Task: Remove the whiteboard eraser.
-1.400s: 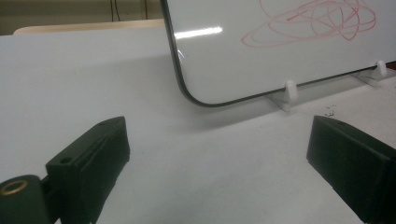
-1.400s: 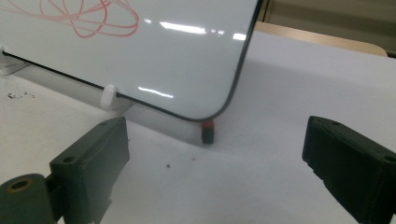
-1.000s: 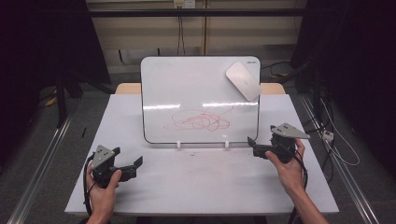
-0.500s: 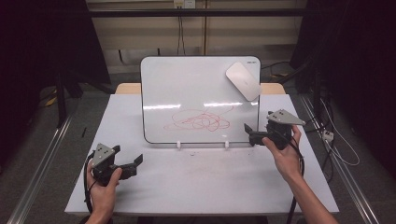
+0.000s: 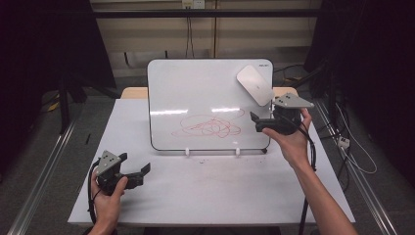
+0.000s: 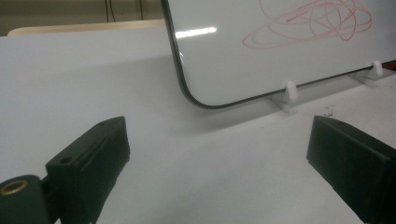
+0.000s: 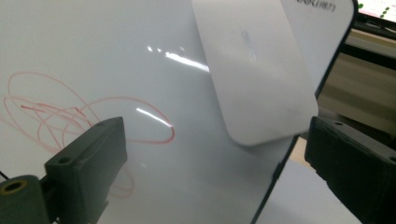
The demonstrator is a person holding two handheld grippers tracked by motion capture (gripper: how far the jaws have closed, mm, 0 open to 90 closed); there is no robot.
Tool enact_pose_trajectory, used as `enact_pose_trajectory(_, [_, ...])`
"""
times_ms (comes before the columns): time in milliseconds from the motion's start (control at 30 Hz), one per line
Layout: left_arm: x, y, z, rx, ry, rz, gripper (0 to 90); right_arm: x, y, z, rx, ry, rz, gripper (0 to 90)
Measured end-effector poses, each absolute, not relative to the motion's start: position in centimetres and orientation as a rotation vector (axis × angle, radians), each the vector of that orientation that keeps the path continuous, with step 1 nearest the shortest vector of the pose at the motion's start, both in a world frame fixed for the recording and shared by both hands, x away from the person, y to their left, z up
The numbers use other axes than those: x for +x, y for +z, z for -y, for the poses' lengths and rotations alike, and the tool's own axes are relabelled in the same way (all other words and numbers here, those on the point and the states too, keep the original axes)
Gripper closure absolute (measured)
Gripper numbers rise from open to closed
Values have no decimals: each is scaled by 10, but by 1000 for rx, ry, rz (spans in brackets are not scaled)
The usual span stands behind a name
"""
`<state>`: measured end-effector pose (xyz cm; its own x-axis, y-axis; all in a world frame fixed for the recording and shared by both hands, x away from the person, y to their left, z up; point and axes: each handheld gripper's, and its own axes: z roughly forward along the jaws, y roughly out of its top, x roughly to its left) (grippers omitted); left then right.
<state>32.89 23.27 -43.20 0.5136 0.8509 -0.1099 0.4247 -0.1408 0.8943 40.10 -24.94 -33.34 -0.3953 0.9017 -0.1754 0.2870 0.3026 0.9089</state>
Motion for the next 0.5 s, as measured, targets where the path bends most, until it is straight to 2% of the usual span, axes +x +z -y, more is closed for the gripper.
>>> enact_pose_trajectory(167, [330,-432,-233,1753,534,-1075,58,411,-323,246,1046,1066,-1848,58])
enact_pose_trajectory(233, [329,-432,-232,1744,532,-1077,58,415,-317,245,1036,1054,-1847,87])
enact_pose_trajectory(367, [329,-432,-232,1744,532,-1075,57,422,-314,244,1025,1031,-1855,76])
enact_pose_trajectory(500, [330,-433,-234,1767,529,-1073,57,437,-305,246,1021,1025,-1865,143])
